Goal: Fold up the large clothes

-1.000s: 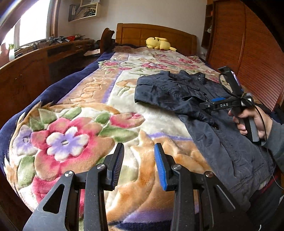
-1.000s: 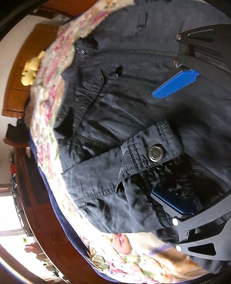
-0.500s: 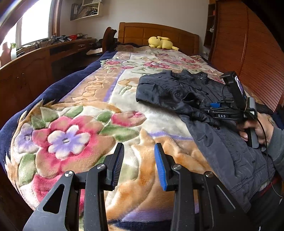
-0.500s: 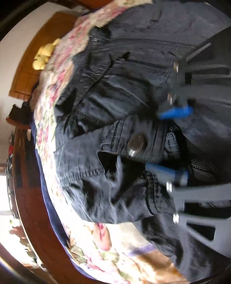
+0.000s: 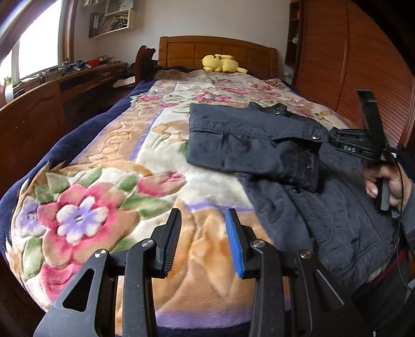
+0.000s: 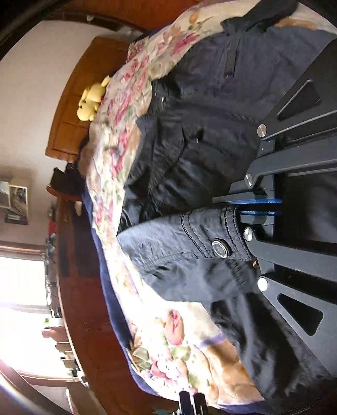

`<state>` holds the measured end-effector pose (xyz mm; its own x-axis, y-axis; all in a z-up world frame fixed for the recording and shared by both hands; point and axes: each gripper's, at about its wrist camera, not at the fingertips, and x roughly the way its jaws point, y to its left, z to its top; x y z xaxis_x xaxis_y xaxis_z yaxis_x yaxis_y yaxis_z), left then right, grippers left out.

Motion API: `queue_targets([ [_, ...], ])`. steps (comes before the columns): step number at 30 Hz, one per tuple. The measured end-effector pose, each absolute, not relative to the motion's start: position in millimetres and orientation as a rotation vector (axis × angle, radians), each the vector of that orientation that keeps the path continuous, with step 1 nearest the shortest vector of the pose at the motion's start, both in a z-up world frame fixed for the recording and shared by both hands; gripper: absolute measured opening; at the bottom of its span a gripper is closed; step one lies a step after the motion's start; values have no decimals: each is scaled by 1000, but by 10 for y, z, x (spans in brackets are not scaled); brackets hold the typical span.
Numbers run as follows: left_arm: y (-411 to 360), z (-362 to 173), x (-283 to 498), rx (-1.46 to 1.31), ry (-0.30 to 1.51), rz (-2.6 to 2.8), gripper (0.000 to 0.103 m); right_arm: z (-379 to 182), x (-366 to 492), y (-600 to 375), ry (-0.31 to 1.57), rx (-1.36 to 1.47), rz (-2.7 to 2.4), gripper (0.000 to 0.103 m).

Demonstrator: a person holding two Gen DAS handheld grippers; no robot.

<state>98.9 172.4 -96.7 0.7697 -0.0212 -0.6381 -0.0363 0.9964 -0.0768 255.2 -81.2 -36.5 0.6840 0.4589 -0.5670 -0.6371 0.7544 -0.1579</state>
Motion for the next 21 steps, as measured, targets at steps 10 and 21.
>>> queue_targets([
  [10,1379,-820,1175,-72,668,-45,36,-184,2215,-1464,476,-362,530,3],
  [21,914,-673,1326,-14,654,-85,36,-231,1948,-2150,549,-324,337,3],
])
